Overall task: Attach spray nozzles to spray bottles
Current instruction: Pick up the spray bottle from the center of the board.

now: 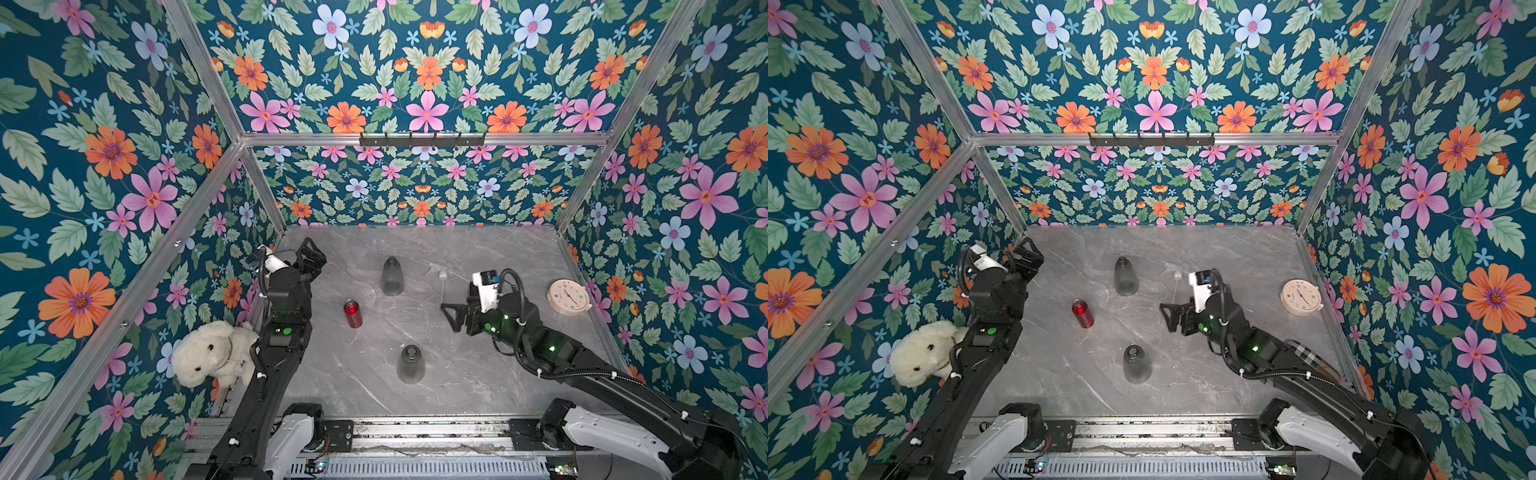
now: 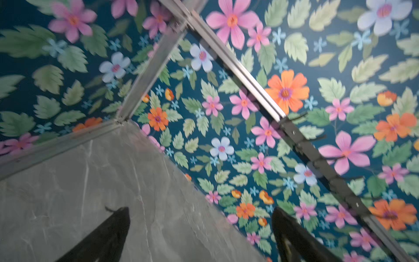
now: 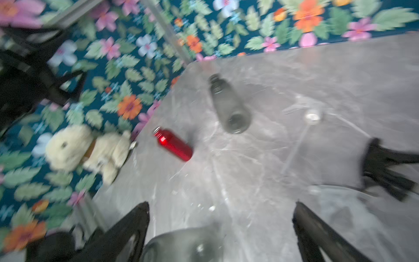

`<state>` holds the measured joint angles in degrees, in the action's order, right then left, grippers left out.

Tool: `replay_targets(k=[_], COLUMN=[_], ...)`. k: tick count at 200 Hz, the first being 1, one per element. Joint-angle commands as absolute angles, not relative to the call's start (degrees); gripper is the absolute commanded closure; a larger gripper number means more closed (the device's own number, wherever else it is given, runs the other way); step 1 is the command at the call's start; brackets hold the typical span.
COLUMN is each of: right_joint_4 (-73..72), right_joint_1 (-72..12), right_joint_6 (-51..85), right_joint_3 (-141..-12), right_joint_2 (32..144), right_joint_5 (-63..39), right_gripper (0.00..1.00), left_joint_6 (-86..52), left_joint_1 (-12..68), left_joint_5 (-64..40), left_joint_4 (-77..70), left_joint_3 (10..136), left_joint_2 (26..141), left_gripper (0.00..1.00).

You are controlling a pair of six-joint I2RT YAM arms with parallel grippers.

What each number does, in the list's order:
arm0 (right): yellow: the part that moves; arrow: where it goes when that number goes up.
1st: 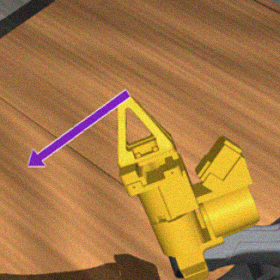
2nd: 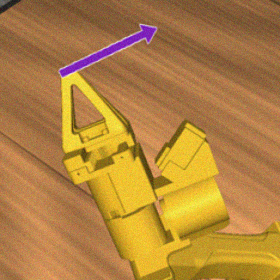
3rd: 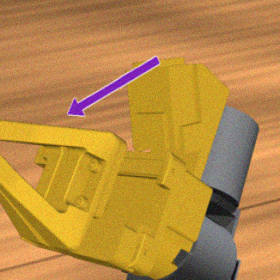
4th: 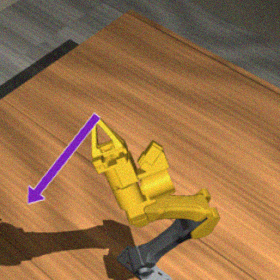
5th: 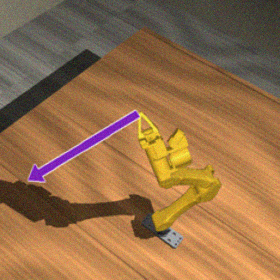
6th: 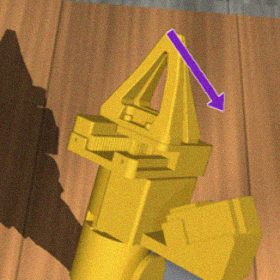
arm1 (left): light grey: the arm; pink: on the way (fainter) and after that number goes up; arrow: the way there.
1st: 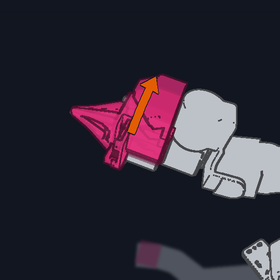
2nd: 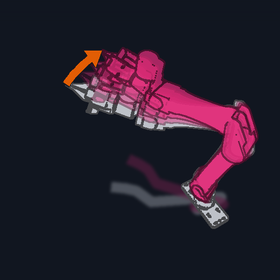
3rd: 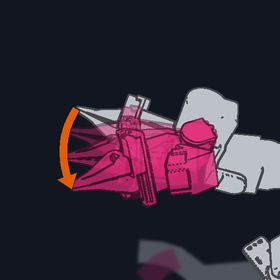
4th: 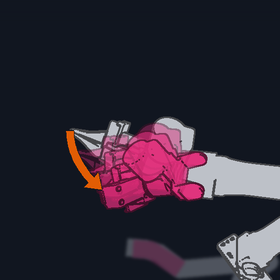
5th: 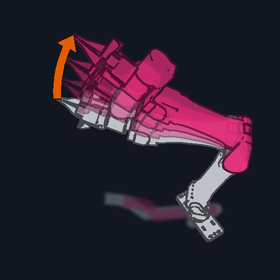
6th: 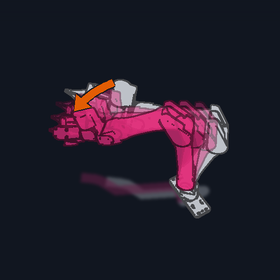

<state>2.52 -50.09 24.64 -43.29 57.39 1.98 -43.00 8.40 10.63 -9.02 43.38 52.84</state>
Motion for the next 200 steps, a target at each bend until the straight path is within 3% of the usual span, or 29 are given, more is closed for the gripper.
replay_targets(k=[1, 39, 76, 147, 200], right_joint_4=[5.98, 2.46, -0.27, -5.28, -9.2], right_joint_1=[-57.54, -63.2, -65.61, -66.44, -66.7], right_joint_6=[16.55, 14.87, 15.73, 17.89, 18.28], right_joint_3=[-46.29, -47.89, -47.26, -45.67, -44.56], right_joint_2=[61.93, 70.99, 76.17, 83.86, 86.82], right_joint_5=[6.07, 7.27, 8.51, 7.82, 7.07], right_gripper=[0.01, 0.01, 0.01, 0.01, 0.13], left_joint_6=[-40.84, -36.88, -37.18, -37.18, -38.41], left_joint_1=[12.46, 19.98, 20.16, 20.33, 20.31], left_joint_5=[6.42, 8.31, 7.26, 6.08, 7.14], left_joint_4=[-2.61, -2.27, 0.43, -10.59, -4.48], left_joint_3=[41.46, 40.21, 39.74, 33.31, 37.07], left_joint_2=[50.59, 49.82, 50.09, 46.01, 48.52], left_gripper=[0.0, 0.0, 0.0, 0.0, 0.0])
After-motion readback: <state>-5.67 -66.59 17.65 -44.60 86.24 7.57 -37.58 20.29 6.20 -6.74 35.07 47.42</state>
